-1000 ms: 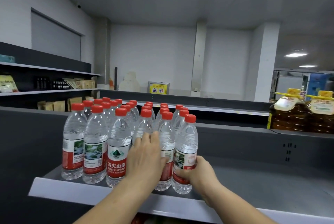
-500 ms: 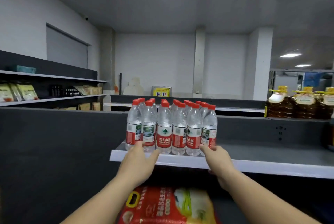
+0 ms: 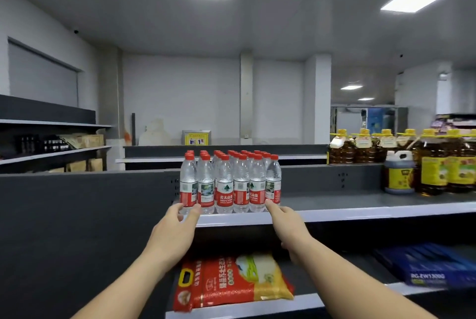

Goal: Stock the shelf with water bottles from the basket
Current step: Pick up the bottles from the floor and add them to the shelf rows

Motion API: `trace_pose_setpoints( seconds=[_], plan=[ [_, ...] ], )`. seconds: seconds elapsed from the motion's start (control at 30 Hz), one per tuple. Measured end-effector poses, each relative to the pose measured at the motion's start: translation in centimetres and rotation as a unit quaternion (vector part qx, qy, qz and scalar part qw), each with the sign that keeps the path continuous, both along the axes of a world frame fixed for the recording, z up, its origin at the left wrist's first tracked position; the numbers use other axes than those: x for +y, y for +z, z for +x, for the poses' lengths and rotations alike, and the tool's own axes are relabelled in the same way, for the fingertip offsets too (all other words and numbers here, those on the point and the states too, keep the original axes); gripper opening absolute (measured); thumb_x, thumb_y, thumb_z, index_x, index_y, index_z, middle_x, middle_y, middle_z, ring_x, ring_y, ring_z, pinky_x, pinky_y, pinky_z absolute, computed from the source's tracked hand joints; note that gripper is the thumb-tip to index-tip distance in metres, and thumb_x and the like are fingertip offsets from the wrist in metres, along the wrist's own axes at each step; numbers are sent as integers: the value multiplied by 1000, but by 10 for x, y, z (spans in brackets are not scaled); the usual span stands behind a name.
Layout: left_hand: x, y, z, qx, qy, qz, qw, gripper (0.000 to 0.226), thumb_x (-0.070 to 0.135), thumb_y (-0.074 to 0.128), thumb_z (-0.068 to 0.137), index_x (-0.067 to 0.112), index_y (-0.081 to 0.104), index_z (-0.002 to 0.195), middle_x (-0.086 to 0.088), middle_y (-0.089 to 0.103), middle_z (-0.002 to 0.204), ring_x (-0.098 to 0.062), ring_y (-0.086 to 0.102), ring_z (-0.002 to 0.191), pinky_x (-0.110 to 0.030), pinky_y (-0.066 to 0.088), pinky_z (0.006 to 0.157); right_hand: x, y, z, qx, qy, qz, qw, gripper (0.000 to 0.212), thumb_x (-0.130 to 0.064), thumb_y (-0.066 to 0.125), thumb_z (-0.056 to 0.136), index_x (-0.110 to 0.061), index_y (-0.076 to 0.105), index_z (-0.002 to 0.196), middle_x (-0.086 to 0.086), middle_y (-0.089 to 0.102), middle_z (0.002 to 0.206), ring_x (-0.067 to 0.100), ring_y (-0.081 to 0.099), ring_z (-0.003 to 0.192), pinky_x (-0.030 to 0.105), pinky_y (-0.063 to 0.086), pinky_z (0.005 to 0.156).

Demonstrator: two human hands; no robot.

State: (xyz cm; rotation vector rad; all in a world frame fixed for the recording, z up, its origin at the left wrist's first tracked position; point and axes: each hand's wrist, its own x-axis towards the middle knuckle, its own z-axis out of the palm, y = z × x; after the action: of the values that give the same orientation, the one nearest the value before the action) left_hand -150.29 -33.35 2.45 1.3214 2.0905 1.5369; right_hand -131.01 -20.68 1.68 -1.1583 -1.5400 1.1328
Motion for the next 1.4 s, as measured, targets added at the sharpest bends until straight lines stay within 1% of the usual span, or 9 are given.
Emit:
trace_pose_setpoints(
  seconds=[0.3, 0.5, 0.63, 0.7, 0.77, 0.83, 1.0, 1.13, 1.4],
  plan=[
    [87, -21, -39, -54, 9, 38, 998, 69, 66, 32, 91, 23, 40, 144, 1, 53, 138, -22, 47, 128, -43, 38, 104, 97, -18, -8, 26, -23, -29, 999, 48, -55, 43, 99, -15, 55, 122, 3, 51, 110, 23, 47, 105, 45, 43, 102],
    [195, -33, -90, -129, 67, 77, 986, 70, 66, 23, 94, 24, 37, 148, -3, 45, 149, -26, 38, 139, -46, 28, 111, 231, -18, -33, 49, -72, -33, 996, 50, -52, 31, 100, -15, 62, 115, 10, 63, 124, 28, 56, 106, 46, 46, 101],
    [252, -42, -117, -154, 81, 94, 980, 68, 65, 22, 94, 21, 44, 142, -10, 54, 139, -31, 47, 130, -47, 30, 109, 301, -19, -49, 90, -102, -41, 990, 60, -48, 25, 105, -8, 52, 141, 18, 52, 146, 36, 49, 131, 46, 37, 108],
    [274, -48, -134, -160, 91, 101, 978, 80, 74, 19, 89, 22, 42, 144, -10, 51, 143, -31, 45, 132, -50, 29, 112, 329, -21, -55, 105, -92, -39, 989, 58, -45, 25, 106, -5, 56, 134, 23, 58, 136, 38, 55, 123, 48, 42, 104],
    [291, -51, -149, -163, 114, 108, 974, 92, 84, 13, 80, 25, 41, 144, -9, 49, 145, -31, 45, 132, -53, 30, 112, 350, -28, -58, 120, -61, -58, 989, 55, -45, 28, 106, -4, 65, 109, 23, 67, 102, 33, 63, 90, 44, 49, 82],
    [304, -51, -164, -214, 120, 114, 963, 94, 87, 15, 75, 28, 46, 142, -11, 54, 140, -33, 50, 128, -53, 34, 109, 363, -36, -61, 169, -18, -105, 980, 65, -56, 31, 102, -3, 67, 102, 21, 72, 86, 34, 67, 81, 43, 53, 75],
    [318, -57, -187, -277, 121, 94, 949, 97, 92, 20, 71, 24, 66, 123, -15, 70, 115, -34, 64, 108, -51, 45, 100, 381, -54, -74, 257, 67, -141, 954, 71, -66, 45, 89, -8, 64, 124, 25, 72, 116, 46, 68, 108, 65, 48, 100],
    [322, -59, -183, -254, 115, 102, 955, 93, 91, 19, 72, 31, 59, 131, -13, 68, 120, -34, 63, 110, -50, 45, 99, 378, -53, -83, 283, 82, -133, 946, 71, -61, 58, 82, -7, 51, 129, 31, 59, 131, 51, 59, 120, 72, 45, 94],
    [319, -61, -189, -256, 74, 121, 956, 90, 93, 25, 67, 39, 56, 132, -7, 68, 122, -29, 63, 110, -51, 45, 102, 373, -54, -92, 265, 18, -103, 958, 69, -65, 58, 74, -12, 54, 118, 25, 66, 124, 47, 63, 116, 72, 47, 93]
  ],
)
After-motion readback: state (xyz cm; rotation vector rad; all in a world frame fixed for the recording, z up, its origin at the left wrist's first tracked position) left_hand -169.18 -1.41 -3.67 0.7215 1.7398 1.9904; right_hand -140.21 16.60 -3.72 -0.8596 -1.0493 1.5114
